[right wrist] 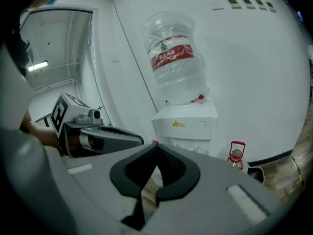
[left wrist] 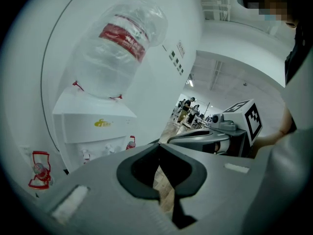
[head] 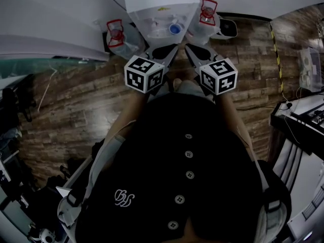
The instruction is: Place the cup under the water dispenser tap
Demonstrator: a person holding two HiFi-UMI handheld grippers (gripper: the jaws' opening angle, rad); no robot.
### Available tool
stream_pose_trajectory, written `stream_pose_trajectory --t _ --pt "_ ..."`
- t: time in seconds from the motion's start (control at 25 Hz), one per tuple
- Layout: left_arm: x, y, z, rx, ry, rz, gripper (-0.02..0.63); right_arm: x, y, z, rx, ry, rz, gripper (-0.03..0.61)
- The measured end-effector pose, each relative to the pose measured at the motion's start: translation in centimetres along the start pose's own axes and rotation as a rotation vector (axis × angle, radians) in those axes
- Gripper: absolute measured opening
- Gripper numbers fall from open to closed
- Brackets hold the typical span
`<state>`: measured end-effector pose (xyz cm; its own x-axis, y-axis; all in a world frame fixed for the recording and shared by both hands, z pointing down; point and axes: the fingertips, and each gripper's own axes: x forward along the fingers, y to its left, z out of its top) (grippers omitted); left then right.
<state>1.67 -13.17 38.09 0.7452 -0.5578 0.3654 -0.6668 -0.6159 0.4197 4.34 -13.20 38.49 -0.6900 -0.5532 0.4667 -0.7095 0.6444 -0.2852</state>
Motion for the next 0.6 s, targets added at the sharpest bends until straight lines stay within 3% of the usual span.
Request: stream_pose_trajectory --t 0.6 --pt "0.4 0.6 -1.4 -0.033 0.059 0.024 0.000 0.2 -0.4 -0.8 -0.008 0.032 0.005 -0.002"
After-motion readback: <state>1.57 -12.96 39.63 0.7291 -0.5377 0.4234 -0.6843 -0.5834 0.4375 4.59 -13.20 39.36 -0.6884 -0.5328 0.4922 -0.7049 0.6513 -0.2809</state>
